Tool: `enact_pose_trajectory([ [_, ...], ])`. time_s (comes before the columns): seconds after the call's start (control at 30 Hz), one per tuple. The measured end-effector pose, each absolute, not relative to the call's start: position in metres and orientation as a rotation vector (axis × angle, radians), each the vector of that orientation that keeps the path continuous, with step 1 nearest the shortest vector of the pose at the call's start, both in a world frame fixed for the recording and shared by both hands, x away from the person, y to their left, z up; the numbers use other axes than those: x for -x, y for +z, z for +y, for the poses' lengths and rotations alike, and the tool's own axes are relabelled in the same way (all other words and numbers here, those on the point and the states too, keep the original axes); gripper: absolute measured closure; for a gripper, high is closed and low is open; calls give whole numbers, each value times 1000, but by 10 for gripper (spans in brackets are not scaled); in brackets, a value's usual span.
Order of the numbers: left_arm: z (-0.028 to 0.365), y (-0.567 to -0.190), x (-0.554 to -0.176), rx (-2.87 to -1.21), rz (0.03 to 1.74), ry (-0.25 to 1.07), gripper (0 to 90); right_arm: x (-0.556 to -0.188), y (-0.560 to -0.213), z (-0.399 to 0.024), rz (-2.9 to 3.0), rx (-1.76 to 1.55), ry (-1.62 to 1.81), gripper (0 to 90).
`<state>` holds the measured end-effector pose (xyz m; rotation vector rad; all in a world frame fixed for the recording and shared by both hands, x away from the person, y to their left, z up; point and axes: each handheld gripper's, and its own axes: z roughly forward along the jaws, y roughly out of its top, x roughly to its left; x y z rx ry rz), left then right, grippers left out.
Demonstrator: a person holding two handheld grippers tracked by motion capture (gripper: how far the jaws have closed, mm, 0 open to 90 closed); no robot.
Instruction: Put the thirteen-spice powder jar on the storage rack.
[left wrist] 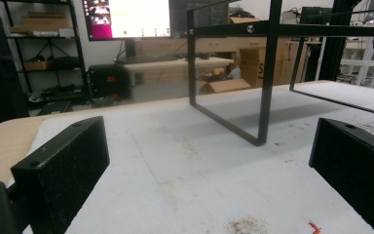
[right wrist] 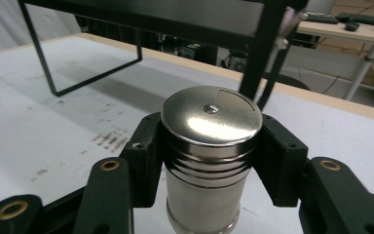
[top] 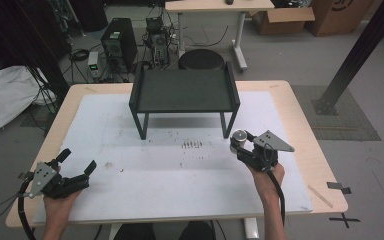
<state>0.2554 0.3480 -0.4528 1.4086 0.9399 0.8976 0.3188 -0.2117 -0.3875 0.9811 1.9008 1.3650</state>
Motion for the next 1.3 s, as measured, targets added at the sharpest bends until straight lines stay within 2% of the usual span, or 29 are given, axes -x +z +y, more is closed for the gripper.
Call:
enact_pose_trajectory([
  [0.67, 348, -453, -255, -1411, 940, 898, 15, -328, -352, -176, 2056, -880, 1440, 491],
  [1.3, 348, -453, -255, -1409, 939, 898, 15, -351, -302, -145, 2167, -726, 1517, 491],
])
